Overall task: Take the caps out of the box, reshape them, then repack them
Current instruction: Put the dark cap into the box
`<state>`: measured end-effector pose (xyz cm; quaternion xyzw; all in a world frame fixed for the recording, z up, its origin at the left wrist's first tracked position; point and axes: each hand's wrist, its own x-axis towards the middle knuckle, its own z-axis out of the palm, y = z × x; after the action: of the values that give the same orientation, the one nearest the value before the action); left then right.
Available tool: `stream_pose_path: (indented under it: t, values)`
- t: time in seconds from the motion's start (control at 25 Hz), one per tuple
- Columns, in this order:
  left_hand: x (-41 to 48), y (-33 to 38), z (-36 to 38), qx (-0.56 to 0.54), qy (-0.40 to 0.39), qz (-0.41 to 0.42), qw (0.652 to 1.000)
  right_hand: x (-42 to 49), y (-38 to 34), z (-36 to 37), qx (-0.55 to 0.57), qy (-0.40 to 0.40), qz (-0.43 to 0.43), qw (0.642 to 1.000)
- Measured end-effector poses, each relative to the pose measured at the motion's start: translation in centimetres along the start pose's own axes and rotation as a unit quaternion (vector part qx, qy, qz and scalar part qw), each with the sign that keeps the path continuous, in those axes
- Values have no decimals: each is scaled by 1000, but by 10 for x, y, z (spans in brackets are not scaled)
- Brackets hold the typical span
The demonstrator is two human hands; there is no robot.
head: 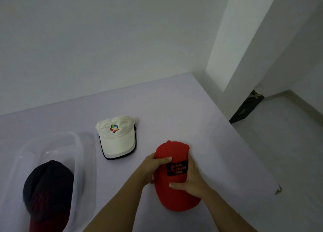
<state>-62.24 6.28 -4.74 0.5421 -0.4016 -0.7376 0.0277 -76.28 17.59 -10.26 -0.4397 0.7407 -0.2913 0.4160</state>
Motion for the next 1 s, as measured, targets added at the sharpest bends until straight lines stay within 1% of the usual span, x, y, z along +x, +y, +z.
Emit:
stream_pose_path:
  t: [0.12, 0.2, 0.36, 0.56, 0.8, 0.88, 1.0]
  values:
    - [-1, 3, -1, -34, -14, -8, 999, 0, 2, 0, -6, -4, 9, 1000]
    - [1, 3, -2, -35, -14, 0, 999, 1, 5, 0, -7, -8, 12, 1000]
    - [-2, 0, 2, -21, -17, 42, 999, 0, 4, 1, 0, 0, 10, 1000]
    - [1, -9, 3, -47, -10, 89, 995, 1, 6, 2, 0, 12, -11, 1000]
    - [-2, -6, 1, -58, -17, 112, 992, -2, -2, 1, -42, 44, -8, 998]
    - [-6, -2, -11, -50, -33, 136, 989, -6, -15, 3, -22, 55, -32, 998]
    - [-29, 11, -41, -18, -48, 201, 978, -10, -49, 9, 91, 52, -96, 990]
